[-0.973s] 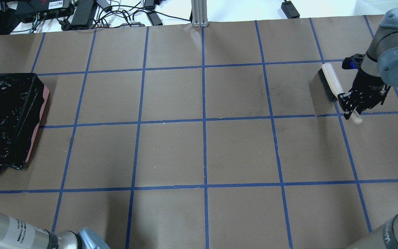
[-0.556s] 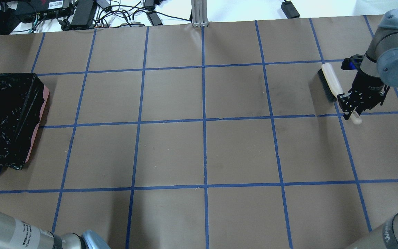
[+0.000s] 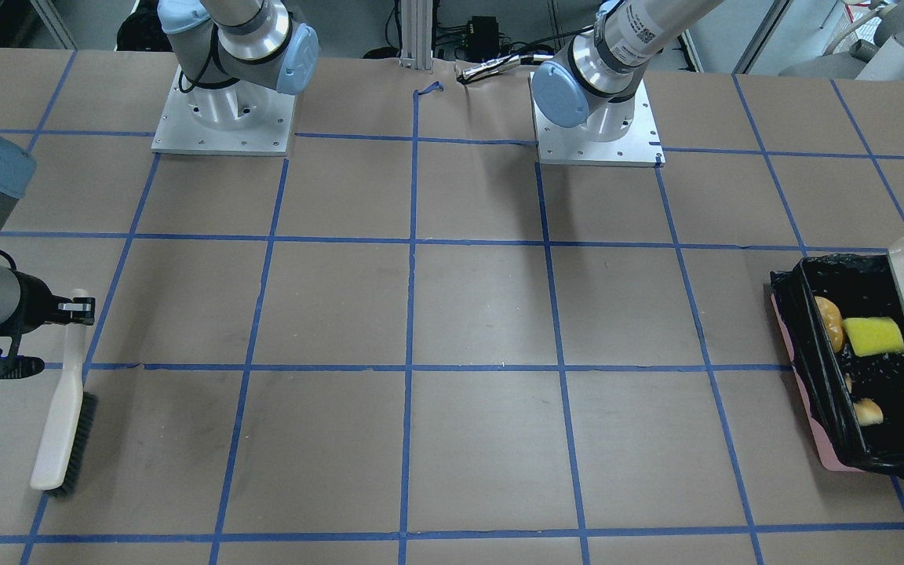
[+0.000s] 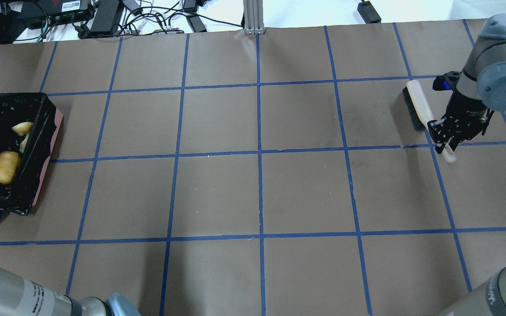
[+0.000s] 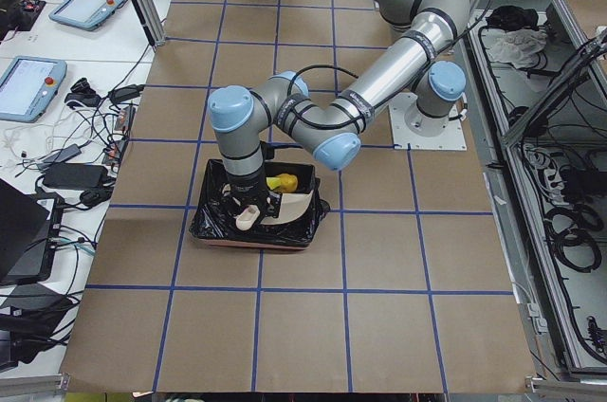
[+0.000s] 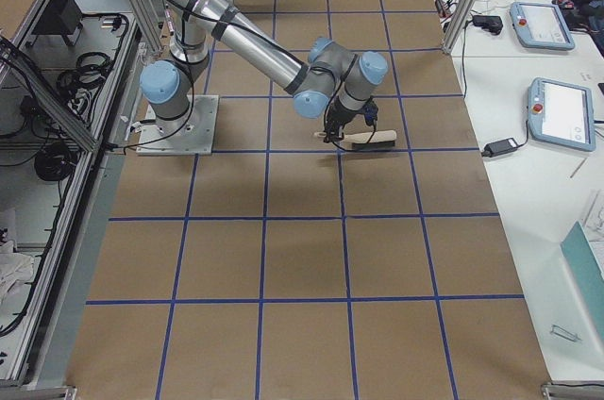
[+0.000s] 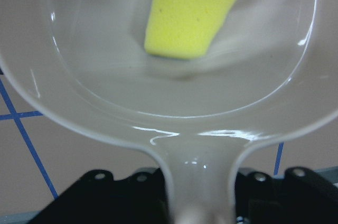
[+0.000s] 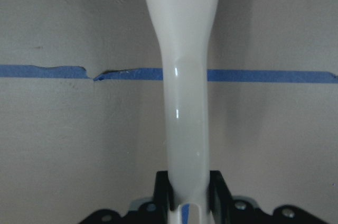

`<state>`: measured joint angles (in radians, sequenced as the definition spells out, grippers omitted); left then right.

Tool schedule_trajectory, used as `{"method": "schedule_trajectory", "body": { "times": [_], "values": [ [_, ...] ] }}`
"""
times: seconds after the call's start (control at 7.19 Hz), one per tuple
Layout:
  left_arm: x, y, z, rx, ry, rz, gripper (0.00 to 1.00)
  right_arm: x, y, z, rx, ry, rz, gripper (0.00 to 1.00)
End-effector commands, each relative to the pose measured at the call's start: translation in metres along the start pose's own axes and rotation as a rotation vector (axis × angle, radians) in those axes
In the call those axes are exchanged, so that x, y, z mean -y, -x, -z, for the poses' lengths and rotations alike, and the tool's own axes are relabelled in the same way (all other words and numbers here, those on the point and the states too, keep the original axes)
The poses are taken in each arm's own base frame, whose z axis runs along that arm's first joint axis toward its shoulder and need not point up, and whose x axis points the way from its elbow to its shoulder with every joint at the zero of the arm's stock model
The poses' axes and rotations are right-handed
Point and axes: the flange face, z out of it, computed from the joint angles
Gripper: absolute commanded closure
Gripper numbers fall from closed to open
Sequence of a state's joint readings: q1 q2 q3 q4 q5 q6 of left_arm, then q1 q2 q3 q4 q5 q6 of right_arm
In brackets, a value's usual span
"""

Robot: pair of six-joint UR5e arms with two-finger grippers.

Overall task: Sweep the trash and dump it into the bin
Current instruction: 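Tilt the dustpan over the black bin with the left gripper to dump items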

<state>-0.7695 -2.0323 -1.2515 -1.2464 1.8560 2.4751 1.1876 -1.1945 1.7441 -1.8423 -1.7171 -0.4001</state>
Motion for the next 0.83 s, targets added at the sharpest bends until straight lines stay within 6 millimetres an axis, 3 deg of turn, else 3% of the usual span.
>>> {"method": "schedule_trajectory", "body": {
  "times": [0.0,0.14,0.42,0.56,0.7],
  "values": [
    [0.001,0.001,0.002,0.003,0.003,0.000,1.00,0.000,0.000,-0.001,0.001,0.001,-0.001,0.63],
    [0.001,0.000,0.003,0.007,0.001,0.000,1.00,0.000,0.000,-0.001,0.001,0.001,-0.001,0.59],
    [0.011,0.006,0.013,0.099,-0.077,0.011,1.00,0.001,0.000,0.000,-0.001,-0.008,-0.003,0.43],
    [0.026,0.009,0.012,0.118,-0.182,0.000,1.00,0.002,0.000,0.002,-0.003,-0.011,-0.002,0.42],
    [0.058,0.021,0.033,0.139,-0.270,0.005,1.00,0.001,0.001,0.000,0.000,-0.009,-0.001,0.42]
  ]
}}
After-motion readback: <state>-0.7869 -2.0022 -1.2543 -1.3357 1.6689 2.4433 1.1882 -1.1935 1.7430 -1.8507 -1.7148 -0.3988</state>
